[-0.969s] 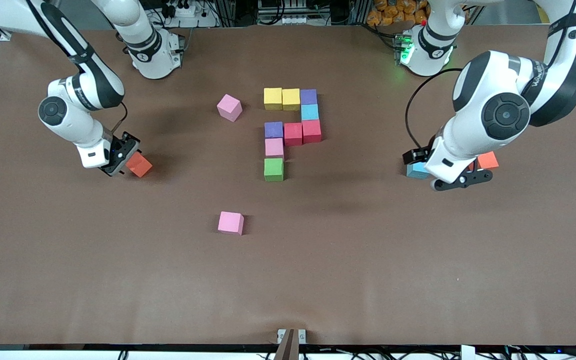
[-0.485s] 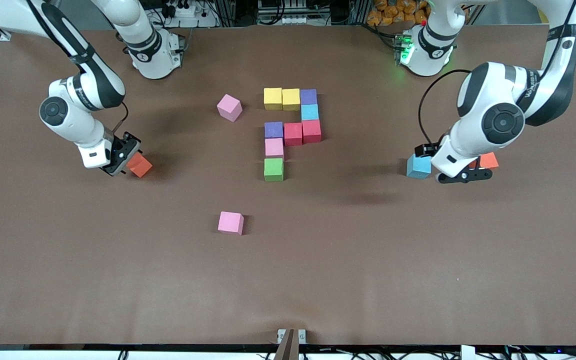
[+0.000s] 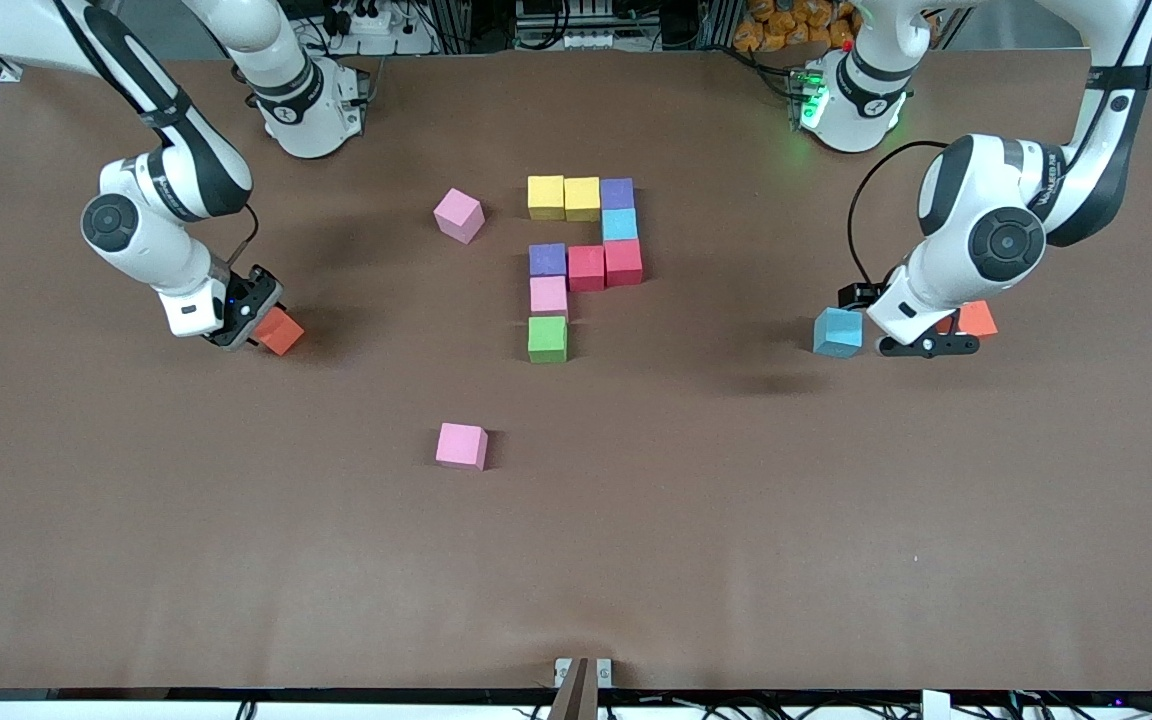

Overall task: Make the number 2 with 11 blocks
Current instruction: 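Grasp the blue cube with the left gripper while the right gripper lifts orange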

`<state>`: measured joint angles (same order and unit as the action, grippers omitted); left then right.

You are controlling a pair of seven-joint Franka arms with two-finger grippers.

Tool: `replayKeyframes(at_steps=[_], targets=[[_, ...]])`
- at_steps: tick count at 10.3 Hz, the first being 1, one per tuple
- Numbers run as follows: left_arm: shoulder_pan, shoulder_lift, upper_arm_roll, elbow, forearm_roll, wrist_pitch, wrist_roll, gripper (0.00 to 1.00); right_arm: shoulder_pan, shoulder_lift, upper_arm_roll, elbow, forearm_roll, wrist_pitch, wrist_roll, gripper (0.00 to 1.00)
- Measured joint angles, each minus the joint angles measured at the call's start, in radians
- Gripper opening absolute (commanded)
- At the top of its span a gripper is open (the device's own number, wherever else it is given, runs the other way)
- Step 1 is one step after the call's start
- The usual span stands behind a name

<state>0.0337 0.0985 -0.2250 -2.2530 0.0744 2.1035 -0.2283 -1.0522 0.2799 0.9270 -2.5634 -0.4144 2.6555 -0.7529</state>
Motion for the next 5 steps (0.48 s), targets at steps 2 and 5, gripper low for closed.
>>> replayKeyframes(at_steps=[2, 5], targets=[[0.000, 0.007, -0.003, -0.026, 0.000, 0.028, 0.009, 1.00, 0.000, -0.001, 0.001, 0.002, 0.000, -0.001, 0.000, 0.43], [0.002, 0.039, -0.003, -0.029, 0.000, 0.070, 0.084, 1.00, 0.000, -0.001, 0.007, 0.019, 0.000, -0.001, 0.000, 0.42]])
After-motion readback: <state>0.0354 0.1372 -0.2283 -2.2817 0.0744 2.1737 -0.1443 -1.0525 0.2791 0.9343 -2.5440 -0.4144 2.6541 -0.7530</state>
